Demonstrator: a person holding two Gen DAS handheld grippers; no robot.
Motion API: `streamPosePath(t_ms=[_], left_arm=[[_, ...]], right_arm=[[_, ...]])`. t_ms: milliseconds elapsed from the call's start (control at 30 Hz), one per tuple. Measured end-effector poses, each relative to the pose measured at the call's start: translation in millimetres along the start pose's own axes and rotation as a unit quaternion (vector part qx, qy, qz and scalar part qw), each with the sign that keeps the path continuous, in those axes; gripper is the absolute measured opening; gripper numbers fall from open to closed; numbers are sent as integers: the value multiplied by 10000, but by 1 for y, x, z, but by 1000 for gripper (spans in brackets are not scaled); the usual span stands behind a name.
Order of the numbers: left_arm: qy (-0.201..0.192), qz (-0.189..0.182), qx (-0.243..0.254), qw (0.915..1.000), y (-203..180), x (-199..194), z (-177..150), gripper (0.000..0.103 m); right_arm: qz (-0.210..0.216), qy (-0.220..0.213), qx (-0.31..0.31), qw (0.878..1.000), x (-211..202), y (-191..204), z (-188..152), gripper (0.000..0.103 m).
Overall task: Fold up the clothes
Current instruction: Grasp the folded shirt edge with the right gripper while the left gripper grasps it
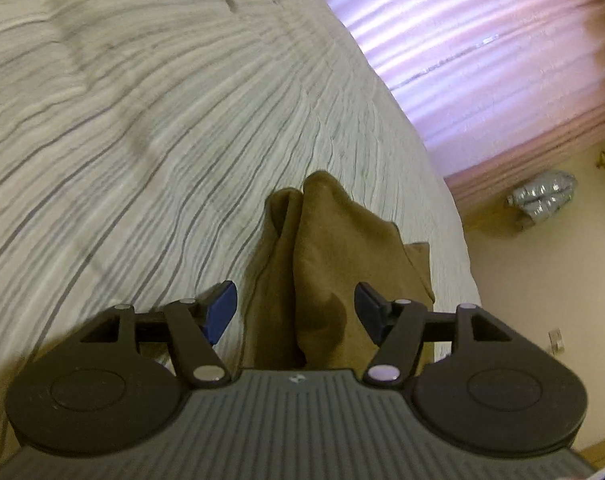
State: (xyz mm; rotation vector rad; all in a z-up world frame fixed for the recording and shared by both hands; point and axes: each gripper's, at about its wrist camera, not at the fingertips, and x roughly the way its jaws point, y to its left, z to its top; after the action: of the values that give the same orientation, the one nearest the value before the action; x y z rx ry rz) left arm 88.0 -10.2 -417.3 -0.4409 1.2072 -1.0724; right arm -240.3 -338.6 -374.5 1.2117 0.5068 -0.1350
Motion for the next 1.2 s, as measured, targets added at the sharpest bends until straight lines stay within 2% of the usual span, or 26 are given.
streamPosePath(t_ms=[133, 233, 333, 400, 500, 533, 567, 700, 833, 967, 1067, 1200], left_arm=[[123, -117, 26, 9999, 8, 9, 1, 60], [151, -346, -21, 9993, 12, 12, 1, 60], [288, -659, -153, 9973, 14, 22, 3, 58], [404, -799, -216, 9957, 15, 32, 4, 46], [534, -819, -200, 9950, 17, 49, 5, 30], [556, -845, -214, 9946, 19, 51, 6, 27], [580, -870, -232, 9943, 21, 54, 7, 23], [675, -855, -335, 9935, 21, 55, 11, 13], [807, -523, 81, 9953, -11, 52, 22, 10], [924, -402, 263, 9946, -56, 47, 45, 9], [1039, -512, 410, 9924, -101, 42, 61, 9], [1460, -917, 738, 9823, -184, 54, 78, 9]], right_arm=[[55, 172, -191, 9997, 12, 2, 1, 82], [137, 335, -211, 9991, 21, -3, 0, 59], [395, 437, -145, 9982, 32, -12, 0, 57], [570, 495, -66, 9971, 37, -17, 2, 57], [767, 628, -50, 9951, 46, -21, 6, 56], [793, 710, -99, 9943, 50, -21, 8, 44], [831, 787, -133, 9933, 54, -22, 10, 38], [1106, 974, -44, 9891, 59, -32, 17, 31], [1034, 1069, 82, 9888, 54, -28, 23, 28], [968, 949, 312, 9903, 38, -16, 29, 27], [957, 642, 536, 9919, 6, 1, 39, 27], [909, 60, 686, 9935, -66, 36, 55, 27]])
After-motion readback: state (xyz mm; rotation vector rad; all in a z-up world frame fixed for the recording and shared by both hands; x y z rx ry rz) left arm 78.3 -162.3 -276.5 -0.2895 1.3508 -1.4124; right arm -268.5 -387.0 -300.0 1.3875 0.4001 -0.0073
